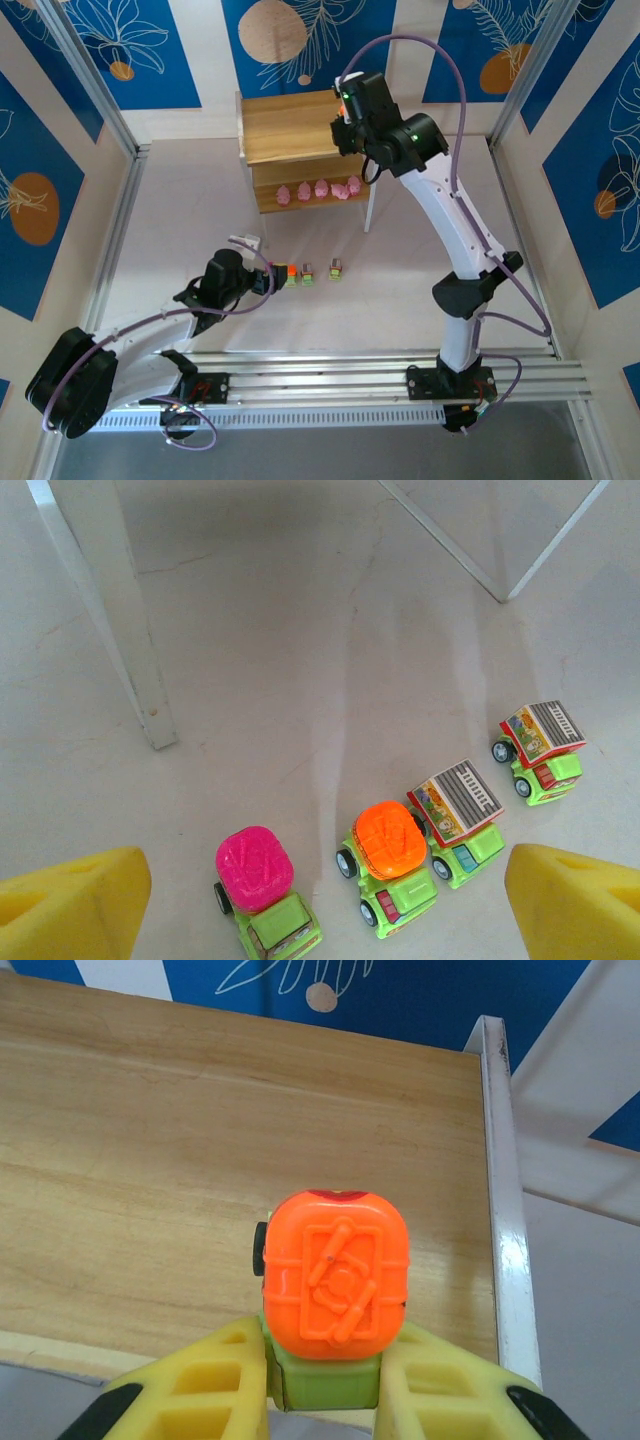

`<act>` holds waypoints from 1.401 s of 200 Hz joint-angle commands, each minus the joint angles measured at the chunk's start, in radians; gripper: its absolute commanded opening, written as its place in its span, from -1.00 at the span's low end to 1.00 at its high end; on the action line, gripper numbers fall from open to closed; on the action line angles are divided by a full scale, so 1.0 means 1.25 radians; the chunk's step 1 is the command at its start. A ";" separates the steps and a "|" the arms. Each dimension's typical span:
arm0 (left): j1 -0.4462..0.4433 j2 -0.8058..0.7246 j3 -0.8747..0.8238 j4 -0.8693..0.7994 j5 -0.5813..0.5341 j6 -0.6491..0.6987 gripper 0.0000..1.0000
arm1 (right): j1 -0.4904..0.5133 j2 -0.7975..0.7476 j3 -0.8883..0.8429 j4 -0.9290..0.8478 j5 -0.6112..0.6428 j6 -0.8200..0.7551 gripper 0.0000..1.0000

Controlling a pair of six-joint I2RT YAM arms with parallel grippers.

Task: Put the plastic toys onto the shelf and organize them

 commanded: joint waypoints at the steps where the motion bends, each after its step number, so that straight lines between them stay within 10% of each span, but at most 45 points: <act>1: 0.010 0.006 0.022 0.019 0.015 0.007 0.83 | -0.008 0.015 0.034 -0.016 0.012 -0.013 -0.64; 280: 0.011 0.010 0.026 0.024 0.019 0.009 0.83 | -0.065 0.085 0.025 -0.023 0.002 -0.006 -0.49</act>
